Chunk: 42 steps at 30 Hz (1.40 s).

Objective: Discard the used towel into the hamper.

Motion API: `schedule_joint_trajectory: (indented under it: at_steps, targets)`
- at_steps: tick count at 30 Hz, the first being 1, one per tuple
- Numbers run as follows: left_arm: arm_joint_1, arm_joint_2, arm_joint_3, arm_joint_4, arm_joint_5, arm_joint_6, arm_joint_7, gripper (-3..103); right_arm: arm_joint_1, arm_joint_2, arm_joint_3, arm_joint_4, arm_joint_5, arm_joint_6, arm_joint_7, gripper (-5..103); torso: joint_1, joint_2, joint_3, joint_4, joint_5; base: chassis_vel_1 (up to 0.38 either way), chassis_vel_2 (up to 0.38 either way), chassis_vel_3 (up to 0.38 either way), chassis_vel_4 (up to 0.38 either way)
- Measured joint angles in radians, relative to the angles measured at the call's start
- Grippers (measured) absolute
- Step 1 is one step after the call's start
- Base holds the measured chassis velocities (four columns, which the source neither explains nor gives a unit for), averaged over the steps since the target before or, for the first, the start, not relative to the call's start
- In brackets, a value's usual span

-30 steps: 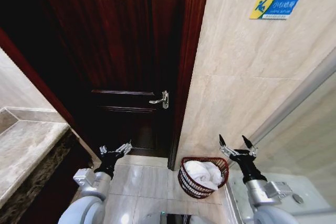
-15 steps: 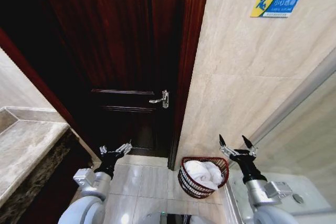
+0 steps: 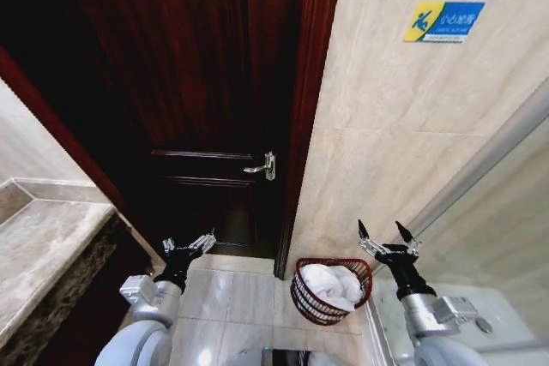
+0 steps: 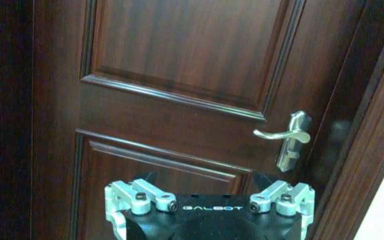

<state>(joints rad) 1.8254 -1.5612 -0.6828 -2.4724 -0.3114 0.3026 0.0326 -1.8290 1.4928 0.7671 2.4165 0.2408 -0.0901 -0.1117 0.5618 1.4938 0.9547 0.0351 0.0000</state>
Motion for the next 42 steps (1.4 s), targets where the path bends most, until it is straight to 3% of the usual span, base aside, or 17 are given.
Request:
schedule_joint_trajectory:
  at_steps: [16, 23, 25, 27, 32, 33, 35, 37, 38, 40, 42]
  targets:
    - [0.0, 0.0, 0.0, 0.0, 0.0, 0.0, 0.0, 97, 0.0, 0.0, 0.0, 0.0, 0.0, 0.0, 0.0, 100, -0.001, -0.002, -0.001, 0.0002, -0.0005, 0.061, -0.06, -0.058, 0.061]
    - [0.0, 0.0, 0.0, 0.0, 0.0, 0.0, 0.0, 97, 0.0, 0.0, 0.0, 0.0, 0.0, 0.0, 0.0, 100, -0.002, -0.003, -0.002, -0.0001, 0.0006, 0.226, -0.234, -0.233, 0.213]
    - [0.0, 0.0, 0.0, 0.0, 0.0, 0.0, 0.0, 97, 0.0, 0.0, 0.0, 0.0, 0.0, 0.0, 0.0, 100, -0.002, -0.004, -0.002, 0.0002, -0.001, 0.265, -0.29, -0.26, 0.291]
    - [0.0, 0.0, 0.0, 0.0, 0.0, 0.0, 0.0, 97, 0.0, 0.0, 0.0, 0.0, 0.0, 0.0, 0.0, 100, -0.002, -0.004, -0.002, 0.0002, 0.0007, 0.317, -0.292, -0.289, 0.303]
    - [0.0, 0.0, 0.0, 0.0, 0.0, 0.0, 0.0, 97, 0.0, 0.0, 0.0, 0.0, 0.0, 0.0, 0.0, 100, -0.002, -0.005, -0.003, 0.0001, -0.0015, 0.322, -0.331, -0.354, 0.328]
    - [0.0, 0.0, 0.0, 0.0, 0.0, 0.0, 0.0, 97, 0.0, 0.0, 0.0, 0.0, 0.0, 0.0, 0.0, 100, -0.002, -0.005, -0.003, 0.0001, 0.0009, 0.391, -0.338, -0.38, 0.356]
    - [0.0, 0.0, 0.0, 0.0, 0.0, 0.0, 0.0, 97, 0.0, 0.0, 0.0, 0.0, 0.0, 0.0, 0.0, 100, -0.002, -0.005, -0.003, -0.0002, 0.0009, 0.373, -0.355, -0.38, 0.368]
    - [0.0, 0.0, 0.0, 0.0, 0.0, 0.0, 0.0, 97, 0.0, 0.0, 0.0, 0.0, 0.0, 0.0, 0.0, 100, -0.003, -0.005, -0.003, 0.0, -0.0023, 0.352, -0.373, -0.353, 0.385]
    - [0.0, 0.0, 0.0, 0.0, 0.0, 0.0, 0.0, 97, 0.0, 0.0, 0.0, 0.0, 0.0, 0.0, 0.0, 100, -0.003, -0.005, -0.003, 0.0002, 0.0008, 0.393, -0.351, -0.346, 0.361]
    - [0.0, 0.0, 0.0, 0.0, 0.0, 0.0, 0.0, 97, 0.0, 0.0, 0.0, 0.0, 0.0, 0.0, 0.0, 100, -0.003, -0.005, -0.003, 0.0, 0.0011, 0.393, -0.36, -0.348, 0.361]
    - [0.0, 0.0, 0.0, 0.0, 0.0, 0.0, 0.0, 97, 0.0, 0.0, 0.0, 0.0, 0.0, 0.0, 0.0, 100, -0.003, -0.005, -0.003, -0.0003, -0.0022, 0.365, -0.365, -0.35, 0.327]
